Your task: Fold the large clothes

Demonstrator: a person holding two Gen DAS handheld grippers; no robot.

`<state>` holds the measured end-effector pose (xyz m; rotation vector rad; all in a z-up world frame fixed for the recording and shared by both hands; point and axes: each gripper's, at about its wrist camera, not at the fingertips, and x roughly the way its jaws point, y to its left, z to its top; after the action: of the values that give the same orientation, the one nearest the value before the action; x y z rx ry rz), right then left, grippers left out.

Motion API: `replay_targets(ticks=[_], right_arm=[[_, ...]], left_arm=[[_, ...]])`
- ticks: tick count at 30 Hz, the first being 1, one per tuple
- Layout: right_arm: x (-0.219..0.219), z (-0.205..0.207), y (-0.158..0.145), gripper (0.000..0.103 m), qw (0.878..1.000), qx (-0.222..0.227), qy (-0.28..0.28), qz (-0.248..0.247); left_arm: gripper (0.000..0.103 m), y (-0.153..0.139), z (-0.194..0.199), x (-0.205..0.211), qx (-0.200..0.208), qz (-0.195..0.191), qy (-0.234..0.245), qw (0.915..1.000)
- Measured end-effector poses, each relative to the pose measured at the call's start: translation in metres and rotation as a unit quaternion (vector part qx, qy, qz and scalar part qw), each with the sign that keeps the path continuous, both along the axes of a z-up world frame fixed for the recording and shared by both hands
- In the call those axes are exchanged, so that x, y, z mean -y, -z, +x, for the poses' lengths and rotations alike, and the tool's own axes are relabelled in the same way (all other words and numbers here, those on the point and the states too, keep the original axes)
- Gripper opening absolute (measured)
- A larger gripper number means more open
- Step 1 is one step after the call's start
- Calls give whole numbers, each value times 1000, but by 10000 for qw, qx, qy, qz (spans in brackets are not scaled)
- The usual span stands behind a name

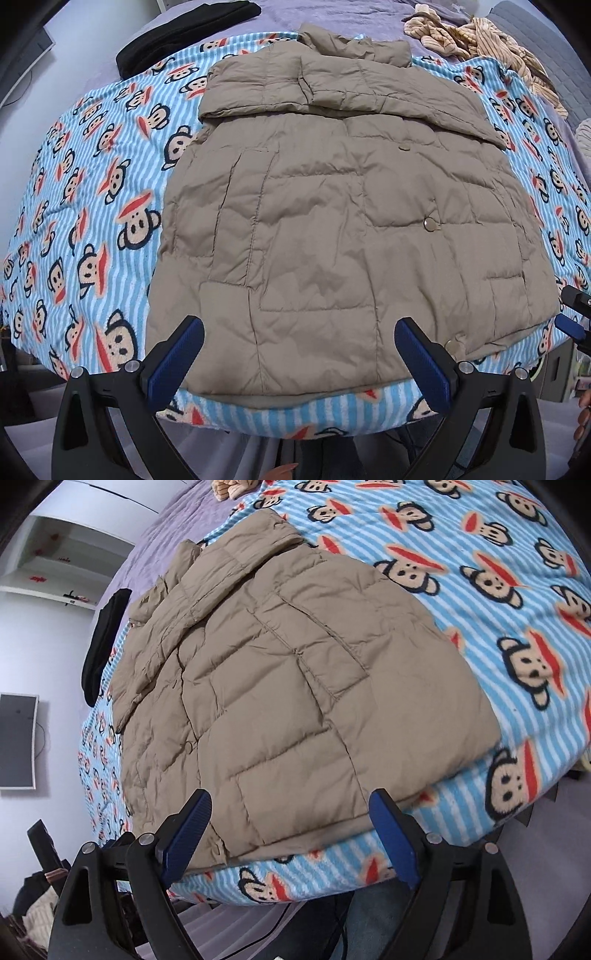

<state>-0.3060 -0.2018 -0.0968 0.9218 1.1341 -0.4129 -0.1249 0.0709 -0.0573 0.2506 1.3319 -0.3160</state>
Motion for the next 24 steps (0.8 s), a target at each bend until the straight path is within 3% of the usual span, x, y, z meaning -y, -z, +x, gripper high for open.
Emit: replay_targets(ticks=[6, 12, 16, 20, 24], right_arm=[[-1, 5, -5, 89, 9995, -167, -251, 43], [11, 5, -6, 89, 9977, -318, -542, 245], [25, -6, 15, 89, 9961, -387, -246, 752], [31, -15, 41, 89, 9916, -549, 79, 1167], [34, -26, 58, 89, 9867, -521, 407, 1482]], left_arm=[[103, 2, -4, -8, -87, 151, -404, 9990], [103, 19, -9, -11, -423, 185, -698, 9965], [103, 35, -13, -24, -725, -7, -862, 9936], [103, 50, -18, -54, -1045, -249, -1379, 9846], [103, 61, -22, -81, -1138, -179, -1733, 9781]])
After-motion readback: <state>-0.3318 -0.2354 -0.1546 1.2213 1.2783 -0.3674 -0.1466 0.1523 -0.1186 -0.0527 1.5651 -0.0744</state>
